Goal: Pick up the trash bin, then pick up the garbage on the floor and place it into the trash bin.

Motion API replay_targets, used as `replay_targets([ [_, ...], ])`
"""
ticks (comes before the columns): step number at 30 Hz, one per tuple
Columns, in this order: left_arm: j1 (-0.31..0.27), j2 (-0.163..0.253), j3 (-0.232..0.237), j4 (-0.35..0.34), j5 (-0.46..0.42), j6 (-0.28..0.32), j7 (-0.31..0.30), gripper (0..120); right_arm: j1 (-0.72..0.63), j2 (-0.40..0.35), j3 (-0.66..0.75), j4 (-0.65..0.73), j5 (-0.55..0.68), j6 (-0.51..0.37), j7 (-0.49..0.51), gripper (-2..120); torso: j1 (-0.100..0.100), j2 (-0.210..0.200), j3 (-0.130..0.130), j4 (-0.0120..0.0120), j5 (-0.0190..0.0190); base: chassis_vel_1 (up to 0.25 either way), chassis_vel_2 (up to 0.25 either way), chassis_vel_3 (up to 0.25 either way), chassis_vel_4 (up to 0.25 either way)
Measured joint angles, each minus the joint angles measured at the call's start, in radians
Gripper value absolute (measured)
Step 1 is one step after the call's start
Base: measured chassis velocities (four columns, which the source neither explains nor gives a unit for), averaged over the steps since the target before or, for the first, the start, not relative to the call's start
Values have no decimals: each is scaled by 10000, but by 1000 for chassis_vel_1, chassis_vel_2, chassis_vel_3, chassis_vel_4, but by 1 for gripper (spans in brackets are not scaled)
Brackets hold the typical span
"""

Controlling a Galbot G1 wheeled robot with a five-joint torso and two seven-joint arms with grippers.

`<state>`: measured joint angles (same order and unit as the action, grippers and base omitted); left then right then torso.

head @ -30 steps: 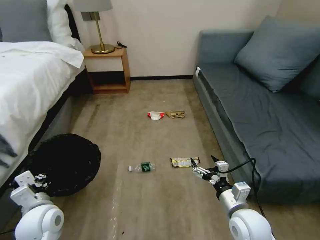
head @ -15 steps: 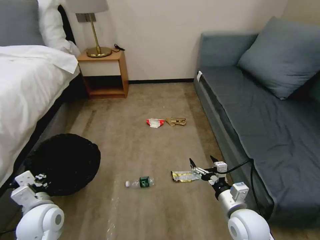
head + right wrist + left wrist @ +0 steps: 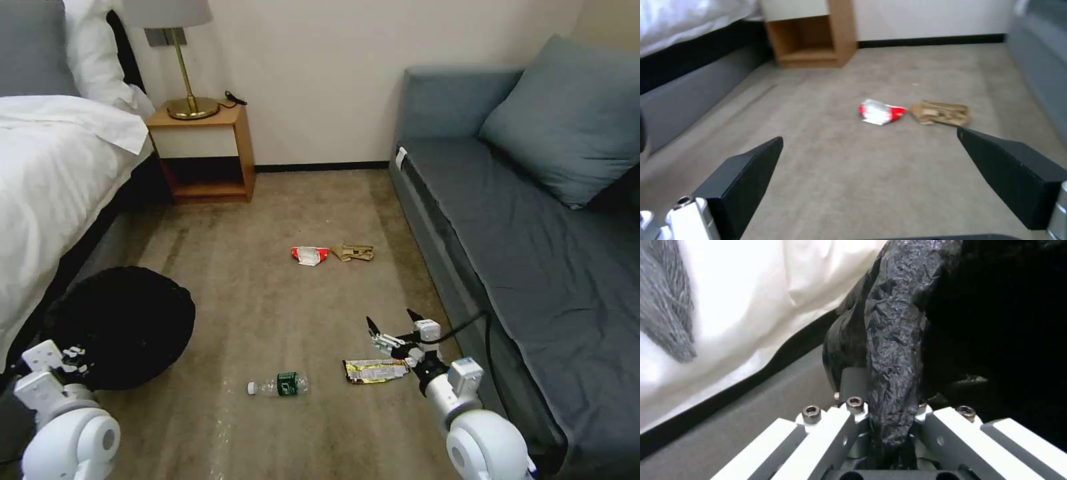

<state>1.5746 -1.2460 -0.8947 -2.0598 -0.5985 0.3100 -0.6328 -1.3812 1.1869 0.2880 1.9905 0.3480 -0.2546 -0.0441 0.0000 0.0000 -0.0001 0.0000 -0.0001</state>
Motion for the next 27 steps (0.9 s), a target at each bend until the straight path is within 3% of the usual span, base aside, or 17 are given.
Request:
replay_targets([
  [4,82,190,58,77,334,-337,265,3,2134,-1005,-1509,-1243,770,-312,-272,100,1,0,1,0,1,0,0,0,0],
  [10,115,156,128,307,868,-531,334,3,4332,-1336,-3297,-3116,831,-337,-1244,100,0,-1,1,0,0,0,0,0,0],
  [13,80,27,108,477,1174,-622,351,3,5893,-940,-4778,-4827,401,-169,-2079,100,1,-1,3,1,0,0,0,0,0],
  [18,296,20,8,463,1186,-670,366,3,7087,-221,-5902,-6669,-422,262,-3501,100,1,-1,2,2,0,0,0,0,0],
  [27,416,-68,219,190,1418,-682,377,3,7591,883,-7228,-8158,-1185,486,-4480,100,1,-1,2,0,0,0,0,0,0],
])
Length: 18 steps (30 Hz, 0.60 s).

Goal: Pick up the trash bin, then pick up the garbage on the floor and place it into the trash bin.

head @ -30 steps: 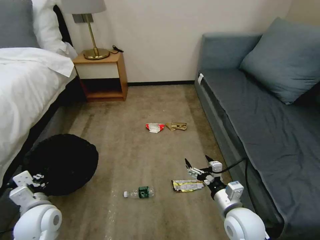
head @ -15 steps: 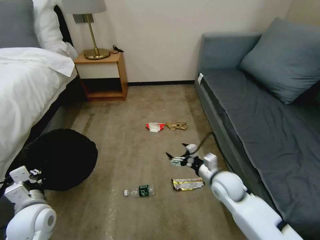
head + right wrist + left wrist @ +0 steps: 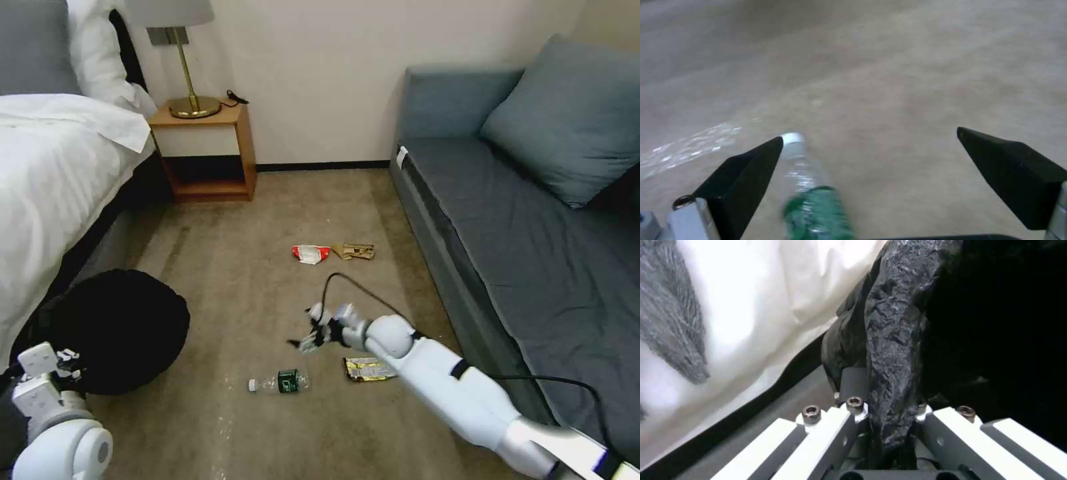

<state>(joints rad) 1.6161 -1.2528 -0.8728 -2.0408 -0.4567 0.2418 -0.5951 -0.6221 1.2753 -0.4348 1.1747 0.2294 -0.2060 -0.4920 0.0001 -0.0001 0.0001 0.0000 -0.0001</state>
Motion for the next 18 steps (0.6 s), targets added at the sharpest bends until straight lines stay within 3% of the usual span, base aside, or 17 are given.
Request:
replay_targets([
  [14,145,-38,32,-475,82,163,-1,3,22,1246,-976,-1526,-734,109,-246,100,0,0,-1,0,-2,0,0,0,0],
  [18,259,-193,31,-904,34,321,25,3,165,1929,-969,-2858,-1361,563,-261,100,0,0,-1,0,2,0,0,0,0],
])
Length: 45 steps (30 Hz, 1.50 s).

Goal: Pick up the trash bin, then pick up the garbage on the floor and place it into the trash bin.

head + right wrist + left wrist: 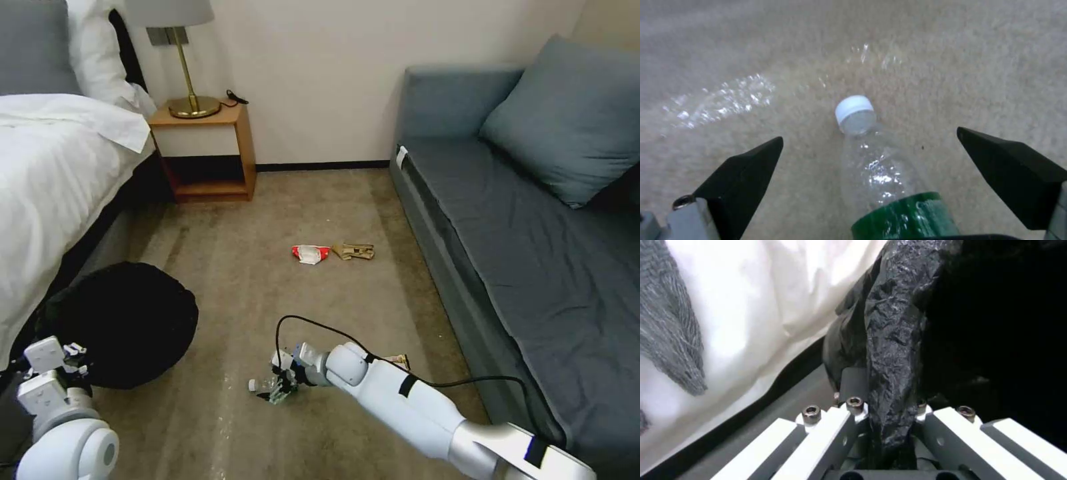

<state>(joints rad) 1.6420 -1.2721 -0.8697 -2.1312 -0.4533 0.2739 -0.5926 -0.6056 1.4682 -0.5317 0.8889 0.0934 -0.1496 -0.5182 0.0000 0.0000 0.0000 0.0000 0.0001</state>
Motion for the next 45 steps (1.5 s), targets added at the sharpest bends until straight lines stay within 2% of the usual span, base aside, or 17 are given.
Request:
replay_targets([
  [9,101,-113,-85,-253,-20,37,25,3,200,662,253,-1484,-862,565,38,100,0,0,0,1,-2,0,0,0,0],
  [17,122,-131,-116,-302,-26,54,42,3,202,764,661,-2250,-1822,913,80,100,0,1,0,0,-1,0,0,0,0],
  [29,284,-207,-94,-354,0,-4,72,3,17,389,1069,-2017,-1767,1201,-379,70,-1,1,0,1,0,0,0,0,0],
  [31,316,-208,-96,-377,2,-7,74,3,-45,298,1090,-1857,-1667,1169,-440,61,0,1,0,-1,-1,0,0,0,0],
  [32,316,-208,-96,-377,2,-7,74,3,-45,298,1090,-1857,-1667,1169,-440,61,0,1,0,-1,-1,0,0,0,0],
  [34,349,-208,-109,-396,3,-16,76,3,-105,227,1114,-1702,-1468,1133,-516,53,-1,1,0,-2,-2,0,0,0,0],
  [35,378,-210,-116,-405,4,-30,77,3,-142,199,1126,-1632,-1389,1126,-548,45,-1,1,0,-2,-2,0,0,0,0],
  [43,490,-222,-140,-421,8,-112,115,3,-294,164,1517,-1312,-1060,1151,-640,28,-1,1,0,-1,-2,0,0,0,0],
  [45,488,-231,-140,-399,12,-127,120,3,-300,169,1679,-1178,-903,1135,-645,27,-1,1,0,-2,-1,0,0,0,0],
])
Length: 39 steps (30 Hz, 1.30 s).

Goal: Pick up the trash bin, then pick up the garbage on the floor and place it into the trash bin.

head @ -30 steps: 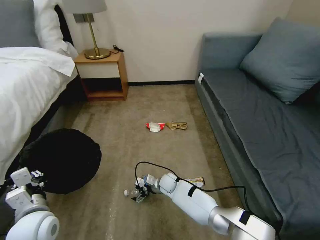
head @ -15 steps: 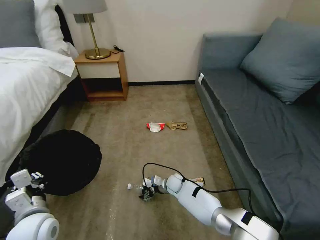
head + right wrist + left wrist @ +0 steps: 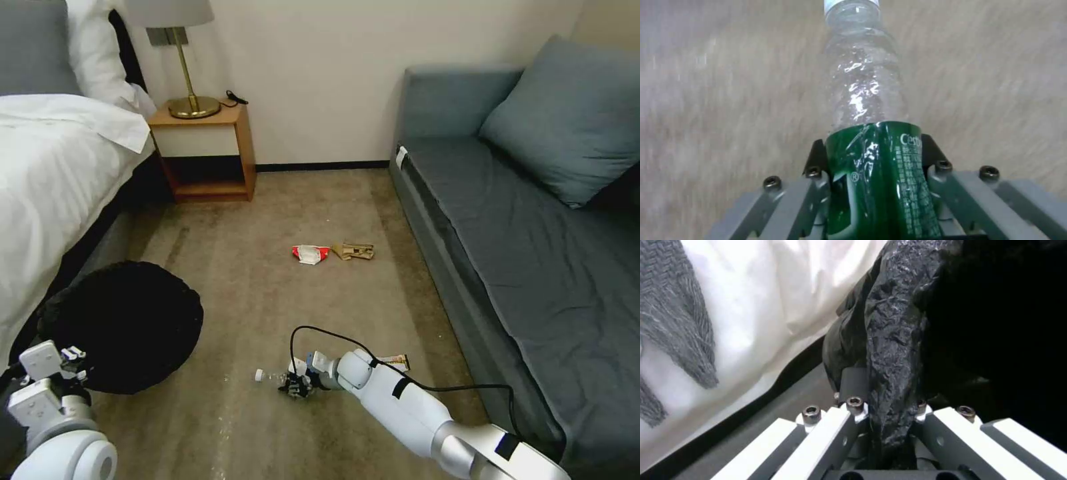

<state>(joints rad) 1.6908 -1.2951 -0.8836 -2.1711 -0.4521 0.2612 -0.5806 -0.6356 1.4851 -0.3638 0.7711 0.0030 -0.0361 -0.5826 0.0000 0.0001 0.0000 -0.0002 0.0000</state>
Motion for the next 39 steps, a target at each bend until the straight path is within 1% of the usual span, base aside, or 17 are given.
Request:
replay_targets([
  [7,-43,-113,110,89,35,-71,38,3,143,28,1215,650,906,34,-45,27,0,-1,0,1,0,0,0,0,0],
  [10,-26,-165,206,86,80,-176,159,3,381,228,2193,901,1697,117,-23,27,0,0,0,2,0,0,0,0,0],
  [11,-26,-165,206,86,80,-176,159,3,381,228,2193,901,1697,117,-23,27,0,0,0,2,0,0,0,0,0],
  [13,-106,-192,294,133,92,-192,175,3,545,304,2502,1191,2333,108,227,27,0,0,0,2,0,0,0,0,0],
  [14,-179,-215,356,168,94,-194,189,3,619,294,2485,1566,2896,46,465,27,0,-1,1,2,-1,0,0,0,0],
  [15,-179,-215,356,168,94,-194,189,3,619,294,2485,1566,2896,46,465,27,0,-1,1,2,-1,0,0,0,0],
  [17,-320,-271,512,250,194,-228,269,3,720,177,2121,2434,3988,-46,905,27,0,0,0,1,-1,0,0,0,0],
  [18,-320,-271,512,250,194,-228,269,3,720,177,2121,2434,3988,-46,905,27,0,0,0,1,-1,0,0,0,0],
  [20,-518,-351,807,371,319,-238,322,3,748,93,1541,3477,5160,-122,1313,27,0,0,0,2,0,0,0,0,0],
  [22,-668,-393,996,492,403,-239,329,3,748,122,1179,4126,5776,-129,1609,27,0,0,0,0,-1,0,0,0,0],
  [23,-668,-393,996,492,403,-239,329,3,748,122,1179,4126,5776,-129,1609,27,0,0,0,0,-1,0,0,0,0],
  [27,-820,-410,1208,674,466,-253,330,3,700,331,734,4998,6425,63,1859,27,0,0,0,2,-1,0,0,0,0],
  [30,-901,-389,1369,793,488,-272,329,3,500,607,187,6038,7121,28,1869,27,0,0,0,3,-1,0,0,0,0],
  [33,-929,-370,1399,786,456,-285,326,3,366,718,-160,6379,7280,-93,2108,27,0,0,0,2,-1,0,0,0,0],
  [36,-890,-366,1443,619,418,-285,316,3,211,898,-541,6292,7044,-39,2370,27,0,0,0,2,-3,0,0,0,0],
  [37,-838,-375,1463,489,419,-285,310,3,159,1006,-618,6096,6845,63,2457,27,0,0,-1,3,-2,0,0,0,0],
  [39,-682,-407,1535,173,417,-274,313,3,75,1220,-659,5106,6111,629,2720,27,0,0,0,4,0,0,0,0,0],
])
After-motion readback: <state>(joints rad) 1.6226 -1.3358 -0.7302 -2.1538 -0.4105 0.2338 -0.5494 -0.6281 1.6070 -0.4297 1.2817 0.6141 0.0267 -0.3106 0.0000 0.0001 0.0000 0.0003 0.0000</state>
